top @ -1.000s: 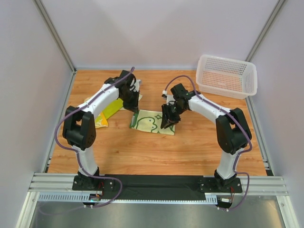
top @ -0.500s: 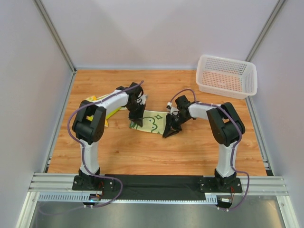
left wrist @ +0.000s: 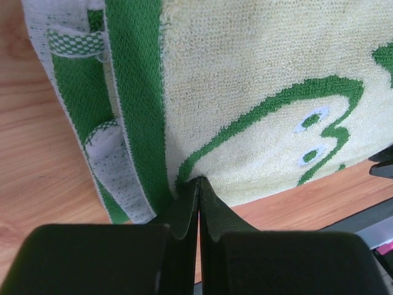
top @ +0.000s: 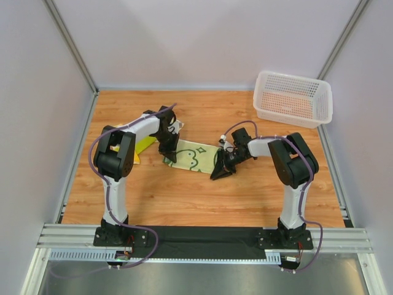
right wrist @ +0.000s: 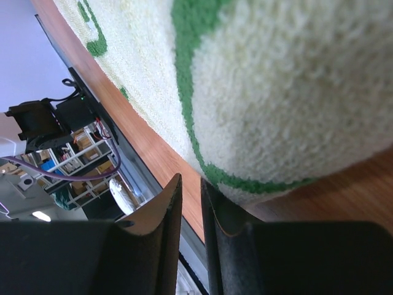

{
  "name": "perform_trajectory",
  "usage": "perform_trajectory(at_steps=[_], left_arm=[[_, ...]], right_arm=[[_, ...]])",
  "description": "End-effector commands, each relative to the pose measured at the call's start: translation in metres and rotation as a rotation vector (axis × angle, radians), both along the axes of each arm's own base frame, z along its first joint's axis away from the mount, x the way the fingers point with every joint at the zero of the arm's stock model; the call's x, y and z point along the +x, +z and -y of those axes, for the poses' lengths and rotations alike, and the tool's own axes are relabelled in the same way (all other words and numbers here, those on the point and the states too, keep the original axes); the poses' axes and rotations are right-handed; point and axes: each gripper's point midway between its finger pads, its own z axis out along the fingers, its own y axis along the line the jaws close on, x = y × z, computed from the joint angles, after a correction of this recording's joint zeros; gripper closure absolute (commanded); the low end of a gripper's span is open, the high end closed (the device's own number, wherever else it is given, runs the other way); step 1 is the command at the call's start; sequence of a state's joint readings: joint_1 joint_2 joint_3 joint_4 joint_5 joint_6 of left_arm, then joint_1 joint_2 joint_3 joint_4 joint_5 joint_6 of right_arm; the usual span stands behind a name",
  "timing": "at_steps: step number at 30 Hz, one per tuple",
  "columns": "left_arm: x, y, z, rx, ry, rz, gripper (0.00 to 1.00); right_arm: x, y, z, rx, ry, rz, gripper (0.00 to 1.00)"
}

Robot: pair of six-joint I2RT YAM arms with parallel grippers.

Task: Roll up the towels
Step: Fold the towel

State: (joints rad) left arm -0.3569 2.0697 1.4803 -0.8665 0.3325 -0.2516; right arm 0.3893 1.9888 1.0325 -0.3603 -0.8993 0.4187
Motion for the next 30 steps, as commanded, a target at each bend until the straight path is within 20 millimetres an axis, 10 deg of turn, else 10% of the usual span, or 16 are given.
perform_trajectory(at_steps=[1, 7, 14, 24, 30], left_arm=[[0.013, -0.006, -0.018, 0.085, -0.032, 0.051, 1.0], [0.018, 0.002, -0.029, 0.138, -0.035, 0.083, 0.98], [0.032, 0.046, -0.04, 0.179, -0.001, 0.189, 0.89], [0.037, 0.127, -0.024, 0.199, -0.017, 0.394, 0.78], [0.015, 0.128, 0.014, 0.11, -0.072, 0.399, 0.77]], right_arm=[[0.0, -0.012, 0.004, -0.022, -0.008, 0.005, 0.79], [-0.003, -0.006, 0.011, -0.061, 0.005, 0.016, 0.8], [0.015, 0.056, 0.014, -0.086, -0.023, 0.197, 0.76], [0.093, 0.128, 0.001, -0.047, -0.167, 0.391, 0.49], [0.124, 0.089, 0.007, -0.084, -0.191, 0.301, 0.6]])
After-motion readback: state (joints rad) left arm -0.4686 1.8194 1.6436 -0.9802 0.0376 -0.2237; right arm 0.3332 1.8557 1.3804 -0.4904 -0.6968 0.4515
